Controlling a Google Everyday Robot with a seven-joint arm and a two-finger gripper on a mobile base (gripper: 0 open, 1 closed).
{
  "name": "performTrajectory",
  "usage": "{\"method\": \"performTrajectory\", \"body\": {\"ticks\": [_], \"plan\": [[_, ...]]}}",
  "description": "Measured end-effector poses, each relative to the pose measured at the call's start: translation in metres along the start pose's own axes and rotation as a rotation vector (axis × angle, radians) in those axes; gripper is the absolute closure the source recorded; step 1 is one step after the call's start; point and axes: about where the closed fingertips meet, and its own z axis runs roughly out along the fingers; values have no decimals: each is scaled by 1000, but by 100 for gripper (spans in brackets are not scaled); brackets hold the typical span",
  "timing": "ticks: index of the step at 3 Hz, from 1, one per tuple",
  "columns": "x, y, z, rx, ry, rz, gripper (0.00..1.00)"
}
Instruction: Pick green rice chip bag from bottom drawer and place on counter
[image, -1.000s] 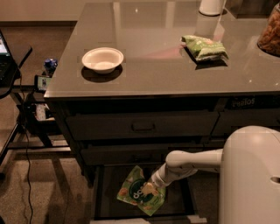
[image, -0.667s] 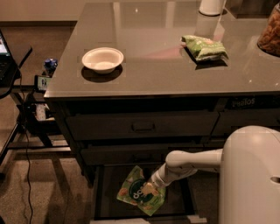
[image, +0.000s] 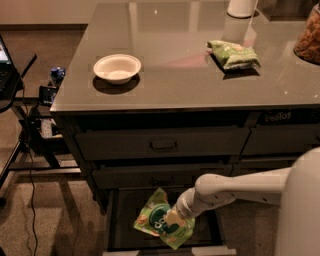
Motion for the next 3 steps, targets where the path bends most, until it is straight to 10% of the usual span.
{"method": "performTrajectory", "body": {"ticks": [3], "plan": [[-22, 34, -77, 120, -11, -47, 100]]}}
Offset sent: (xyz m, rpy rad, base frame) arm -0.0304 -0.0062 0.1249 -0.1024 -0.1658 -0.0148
